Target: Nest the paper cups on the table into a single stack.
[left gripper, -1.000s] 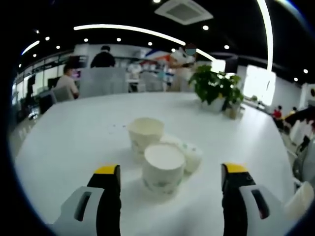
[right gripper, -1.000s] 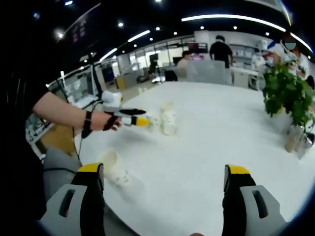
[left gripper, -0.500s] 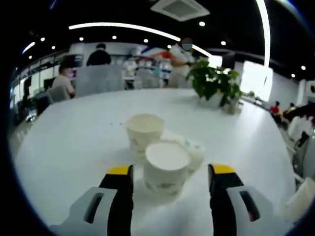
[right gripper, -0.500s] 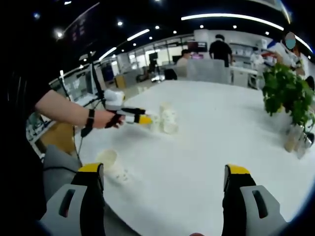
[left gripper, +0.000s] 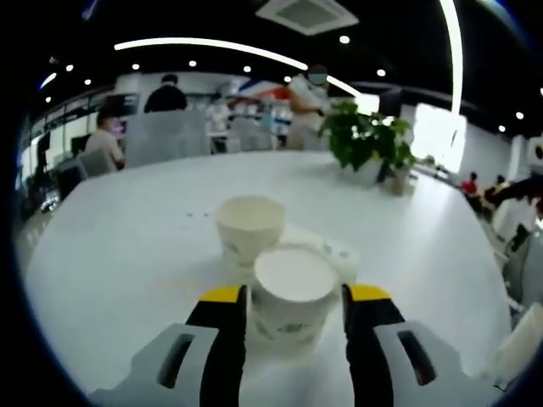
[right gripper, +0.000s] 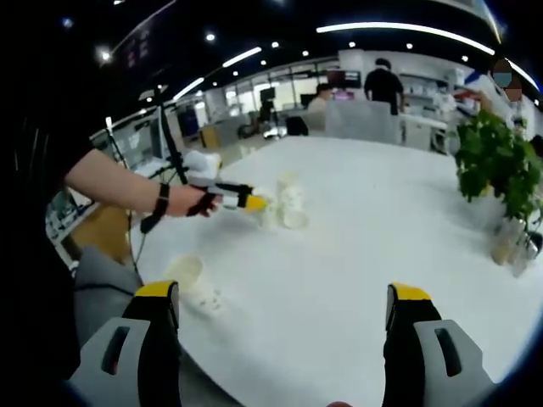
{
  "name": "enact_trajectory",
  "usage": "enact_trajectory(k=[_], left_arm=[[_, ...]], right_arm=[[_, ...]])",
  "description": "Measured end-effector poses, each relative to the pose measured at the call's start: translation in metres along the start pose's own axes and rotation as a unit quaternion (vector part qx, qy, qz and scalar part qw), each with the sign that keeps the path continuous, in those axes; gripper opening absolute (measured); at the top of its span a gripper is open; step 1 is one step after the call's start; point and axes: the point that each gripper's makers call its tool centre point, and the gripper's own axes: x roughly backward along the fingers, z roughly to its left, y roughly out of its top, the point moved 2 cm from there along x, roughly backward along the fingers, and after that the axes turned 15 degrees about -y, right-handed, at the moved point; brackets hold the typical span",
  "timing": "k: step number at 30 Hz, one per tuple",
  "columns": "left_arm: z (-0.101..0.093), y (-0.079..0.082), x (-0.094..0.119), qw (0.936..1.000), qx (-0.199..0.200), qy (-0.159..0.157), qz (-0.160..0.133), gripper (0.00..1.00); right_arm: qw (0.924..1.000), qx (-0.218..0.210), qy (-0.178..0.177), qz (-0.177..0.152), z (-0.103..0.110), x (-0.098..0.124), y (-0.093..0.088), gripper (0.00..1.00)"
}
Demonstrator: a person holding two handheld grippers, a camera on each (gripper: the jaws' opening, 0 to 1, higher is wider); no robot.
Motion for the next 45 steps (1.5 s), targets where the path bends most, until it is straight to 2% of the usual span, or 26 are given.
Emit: enact_trajectory(k=[10,23,30,45], left_arm=[[0.001,-0.002,0.002,1.0,-0.001,-0.001,0.004,0.38],[0.004,-0.002,0.004,0.9999,-0.013,0.002,0.007,0.37],[0.004,0.002,0.011,0.9999,0.003,0.001,-0.016,0.36],[-0.01,0.004,0.021,0.9995,0.015,-0.006,-0.027,0.36]], right_arm=[[1.0,-0.003,0.001,0.003,0.0,-0.001,-0.002,1.0],[0.9999,-0.01,-0.004,0.002,-0.001,0.001,-0.003,1.0],[0.9999,-0.01,-0.005,0.005,-0.001,0.002,-0.006,1.0],[0.9999,-0.014,-0.004,-0.002,0.002,0.001,-0.003,1.0]])
